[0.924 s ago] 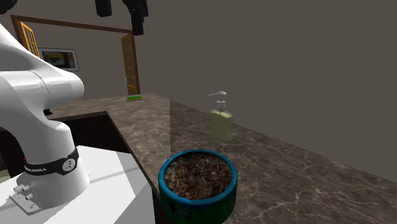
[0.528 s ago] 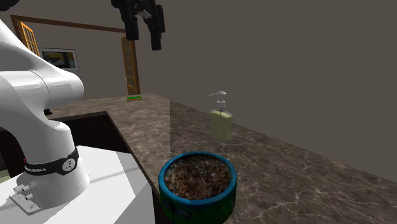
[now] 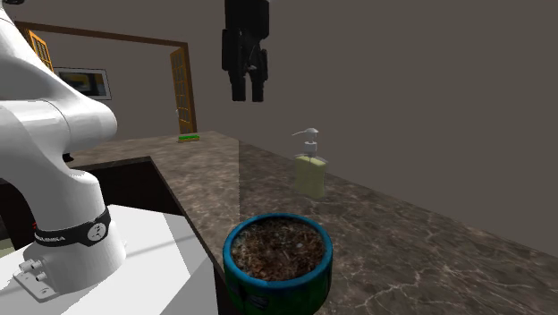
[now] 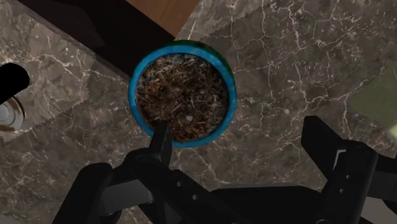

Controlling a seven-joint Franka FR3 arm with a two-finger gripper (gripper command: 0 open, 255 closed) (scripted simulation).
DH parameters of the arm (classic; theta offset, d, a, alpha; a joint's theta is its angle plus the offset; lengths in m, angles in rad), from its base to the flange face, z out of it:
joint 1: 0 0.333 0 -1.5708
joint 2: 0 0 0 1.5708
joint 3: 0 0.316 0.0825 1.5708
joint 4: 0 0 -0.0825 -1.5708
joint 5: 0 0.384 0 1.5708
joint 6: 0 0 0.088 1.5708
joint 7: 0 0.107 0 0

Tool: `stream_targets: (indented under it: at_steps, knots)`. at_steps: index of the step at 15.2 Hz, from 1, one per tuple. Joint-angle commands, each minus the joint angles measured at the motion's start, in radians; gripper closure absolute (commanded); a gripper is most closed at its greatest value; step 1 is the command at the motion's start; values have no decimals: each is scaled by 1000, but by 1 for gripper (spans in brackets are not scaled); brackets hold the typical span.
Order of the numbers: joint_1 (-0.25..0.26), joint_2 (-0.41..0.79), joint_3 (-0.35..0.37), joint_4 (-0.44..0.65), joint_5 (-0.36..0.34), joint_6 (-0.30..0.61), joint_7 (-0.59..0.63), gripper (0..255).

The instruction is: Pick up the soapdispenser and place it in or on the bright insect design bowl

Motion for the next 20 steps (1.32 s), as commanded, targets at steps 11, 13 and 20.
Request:
stream_targets:
  at_steps: [11, 13, 20]
  knots:
    - [43, 369, 146, 134, 59, 186, 244, 0]
    - [52, 439, 164, 173, 56, 210, 285, 0]
    - [102, 698, 205, 351, 21, 269, 423, 0]
